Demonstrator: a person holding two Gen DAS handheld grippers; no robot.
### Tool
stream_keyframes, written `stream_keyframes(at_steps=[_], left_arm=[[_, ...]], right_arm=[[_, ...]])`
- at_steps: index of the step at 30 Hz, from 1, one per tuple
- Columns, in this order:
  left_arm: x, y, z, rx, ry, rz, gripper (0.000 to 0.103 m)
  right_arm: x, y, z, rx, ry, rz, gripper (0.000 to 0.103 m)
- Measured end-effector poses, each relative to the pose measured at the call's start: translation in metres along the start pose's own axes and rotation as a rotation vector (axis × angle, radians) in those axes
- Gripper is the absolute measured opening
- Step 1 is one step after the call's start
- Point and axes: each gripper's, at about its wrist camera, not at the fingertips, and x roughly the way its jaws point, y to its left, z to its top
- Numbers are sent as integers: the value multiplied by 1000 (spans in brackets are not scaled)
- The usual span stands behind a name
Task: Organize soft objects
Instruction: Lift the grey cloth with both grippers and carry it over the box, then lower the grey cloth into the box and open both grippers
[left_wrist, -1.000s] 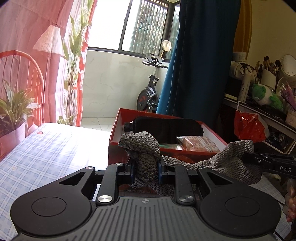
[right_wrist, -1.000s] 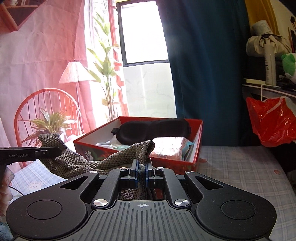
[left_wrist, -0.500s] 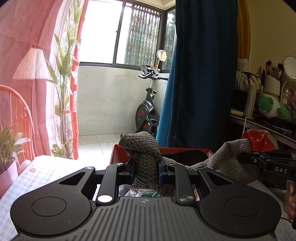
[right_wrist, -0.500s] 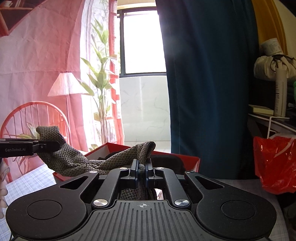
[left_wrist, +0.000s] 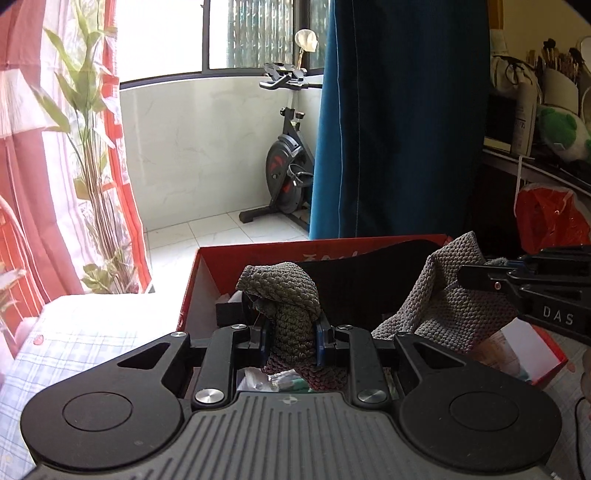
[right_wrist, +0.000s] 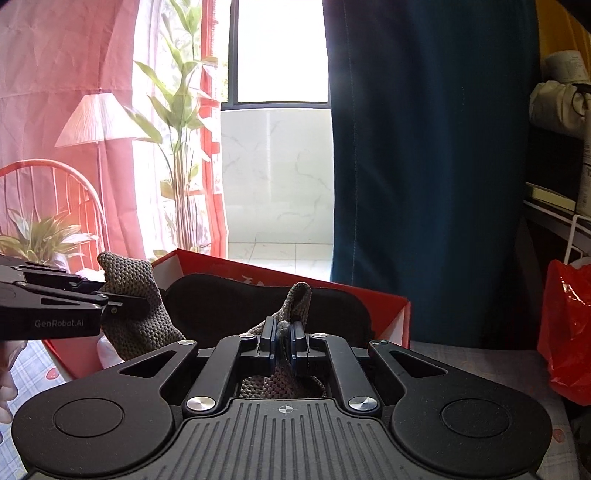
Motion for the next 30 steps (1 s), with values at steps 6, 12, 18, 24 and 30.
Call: stream_keyframes(at_steps=[6, 12, 18, 24, 30], left_arm=[[0, 11, 8, -1, -31, 49, 24], [25, 0, 2, 68, 93, 43, 24], [39, -1, -3, 80, 183, 43, 25], [46, -5, -4, 101, 226, 42, 25], [52, -10, -10, 136, 272, 29, 25]], right_arm=[[9, -6, 5, 21, -10, -4, 6], [27, -7, -8, 28, 70, -19, 7], [30, -10, -14, 45, 117, -18, 7], [37, -7, -20, 29, 174, -5, 8], [48, -4, -22, 11, 254, -10, 9]])
